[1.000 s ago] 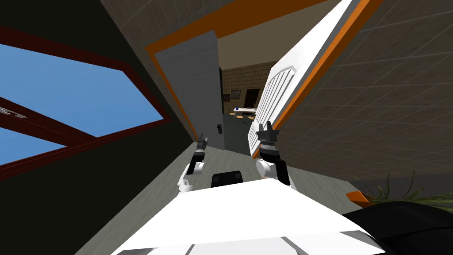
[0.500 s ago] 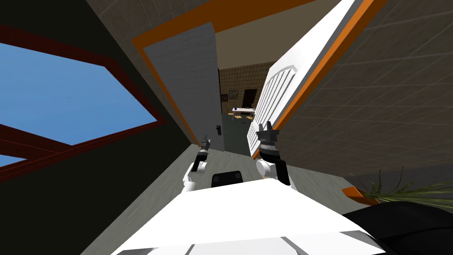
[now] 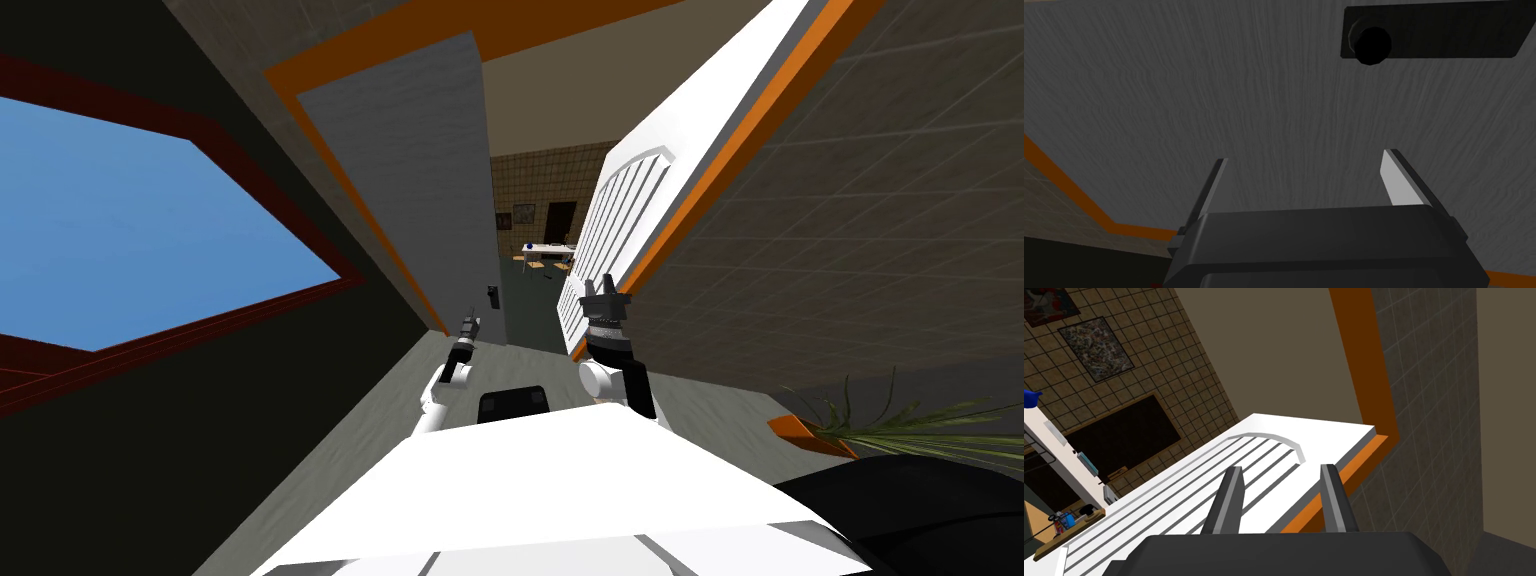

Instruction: Push the door open

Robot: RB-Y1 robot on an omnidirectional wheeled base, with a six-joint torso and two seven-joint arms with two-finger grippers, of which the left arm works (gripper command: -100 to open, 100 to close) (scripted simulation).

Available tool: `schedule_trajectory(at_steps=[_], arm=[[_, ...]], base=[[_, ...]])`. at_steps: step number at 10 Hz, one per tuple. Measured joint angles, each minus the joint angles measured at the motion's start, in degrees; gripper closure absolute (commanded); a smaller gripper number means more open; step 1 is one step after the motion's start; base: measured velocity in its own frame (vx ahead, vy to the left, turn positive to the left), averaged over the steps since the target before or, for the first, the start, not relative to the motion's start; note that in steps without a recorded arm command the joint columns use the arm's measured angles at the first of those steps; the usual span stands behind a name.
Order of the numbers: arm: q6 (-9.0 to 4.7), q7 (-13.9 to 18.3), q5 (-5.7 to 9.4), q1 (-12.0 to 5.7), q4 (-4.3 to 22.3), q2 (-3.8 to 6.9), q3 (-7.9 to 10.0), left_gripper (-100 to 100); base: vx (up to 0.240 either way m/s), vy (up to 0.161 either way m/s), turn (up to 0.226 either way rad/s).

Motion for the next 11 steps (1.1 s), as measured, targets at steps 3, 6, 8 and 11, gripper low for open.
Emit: schedule_trajectory(at_steps=[3,6,8,11], arm=[[0.4,0.1,-0.2,-1.51,3.4,0.25,-0.99,-100],[0.45,0.2,-0.33,-2.71,6.4,0.63,-1.86,-100],[0.84,0.2,-0.47,-3.79,8.6,0.74,-2.5,-100],[0.79,0.3,-0.61,-4.75,11.0,0.86,-3.13,-100]], base=[[0.086,0.048,-0.061],[0.093,0.046,-0.061],[0.111,0.057,-0.057],[0.108,0.029,-0.035]])
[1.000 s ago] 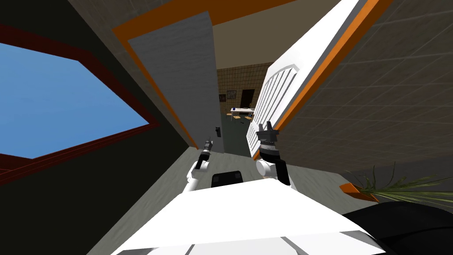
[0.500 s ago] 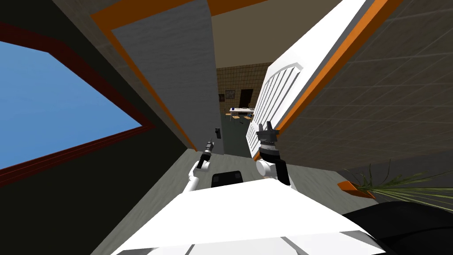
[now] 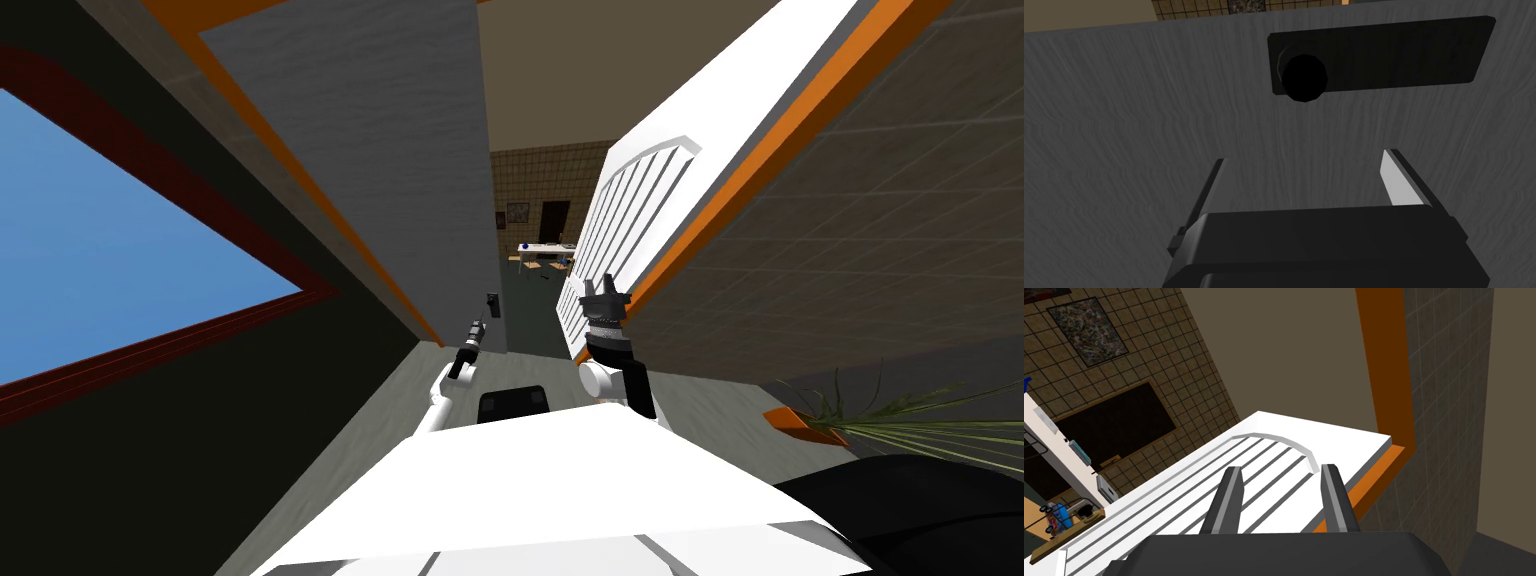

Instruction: Push the door open

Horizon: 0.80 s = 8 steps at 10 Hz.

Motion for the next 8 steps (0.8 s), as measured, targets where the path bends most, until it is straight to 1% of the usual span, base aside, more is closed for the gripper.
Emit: schedule_trajectory(at_steps=[4,7,8], arm=[[-0.3,-0.2,0.01,-0.82,1.3,-0.45,0.65,-100],[-0.6,-0.4,0.01,-1.65,2.6,-0.89,1.29,-100],[-0.74,-0.5,0.01,-2.0,3.2,-1.07,1.52,-100]], base=[[0.191,-0.035,-0.026],[0.199,-0.05,-0.027],[0.104,-0.017,-0.003]])
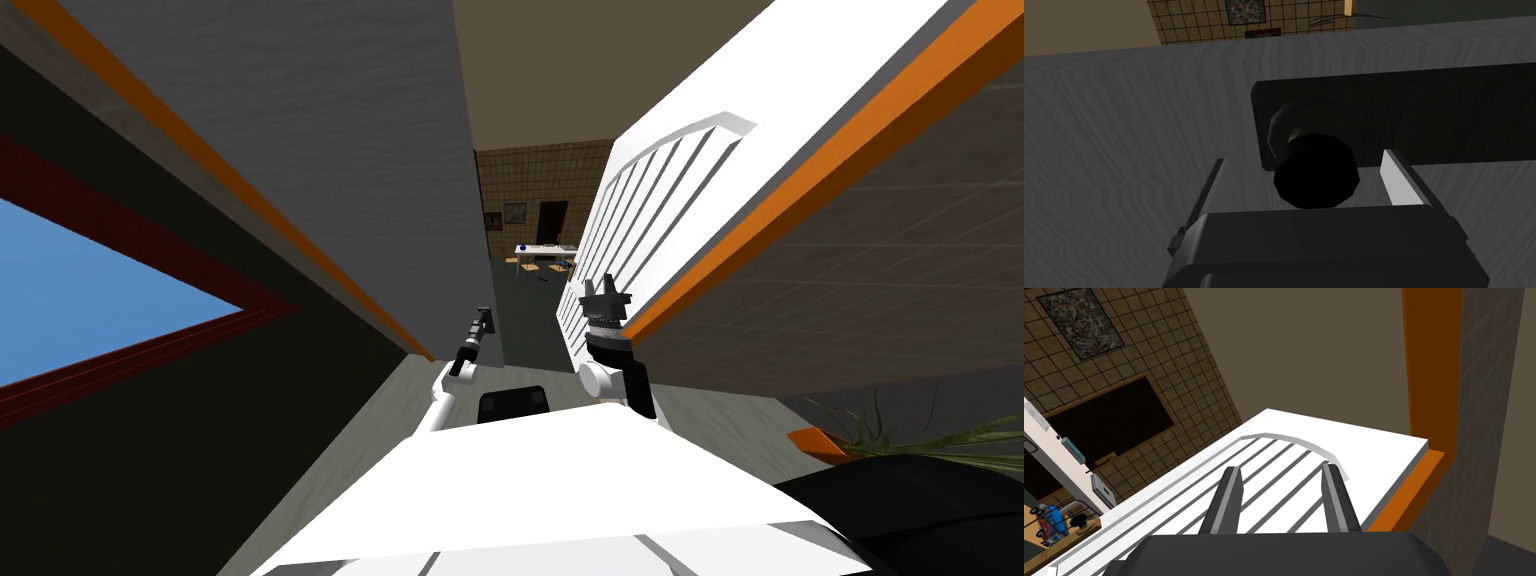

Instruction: Push the door open

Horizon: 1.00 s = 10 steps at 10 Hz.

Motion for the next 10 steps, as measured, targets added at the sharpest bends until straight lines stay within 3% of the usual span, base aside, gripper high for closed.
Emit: schedule_trajectory(at_steps=[1,6,10], arm=[[-0.05,0.0,0.0,-0.06,0.1,-0.02,0.03,100],[0.01,0.0,-0.01,-0.37,-0.1,0.01,0.1,100],[0.33,-0.4,0.08,-0.52,1.5,-0.48,1.2,100]], base=[[-0.016,0.001,0.006],[-0.009,0.003,-0.006],[0.157,-0.082,0.046]])
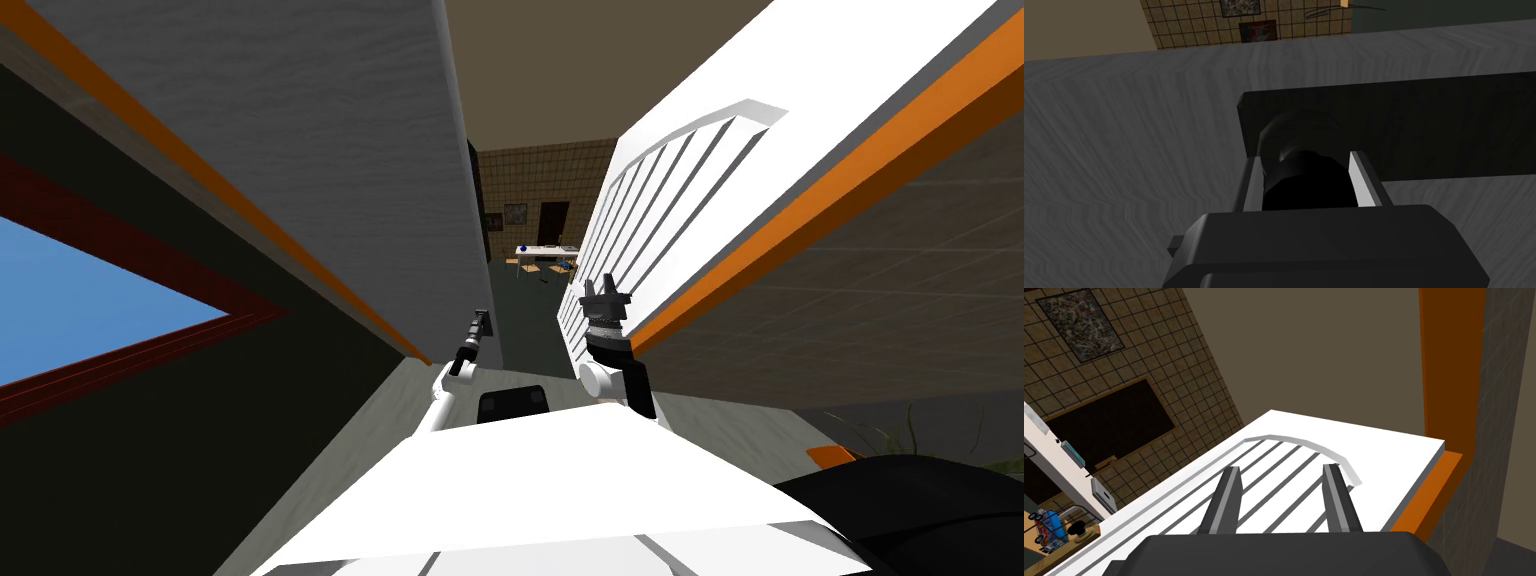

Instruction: Push the door open

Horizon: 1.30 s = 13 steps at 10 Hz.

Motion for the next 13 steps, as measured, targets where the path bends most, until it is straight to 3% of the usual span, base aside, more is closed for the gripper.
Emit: schedule_trajectory(at_steps=[4,5,7,9,13], arm=[[1.01,-0.6,0.16,-0.48,-0.7,-0.41,2.2,100],[0.6,-0.9,0.16,-0.84,0.0,-0.64,3.05,100],[-0.48,-0.8,0.52,-1.91,2.0,-0.15,4.32,100],[0.22,-1.4,0.43,-1.4,1.0,-0.71,5.37,100],[0.12,-1.7,0.69,-2.25,2.4,-0.73,7.58,100]], base=[[0.178,-0.104,0.048],[0.154,-0.111,0.075],[0.137,-0.072,0.045],[0.115,-0.077,0.045],[0.107,-0.089,0.059]])
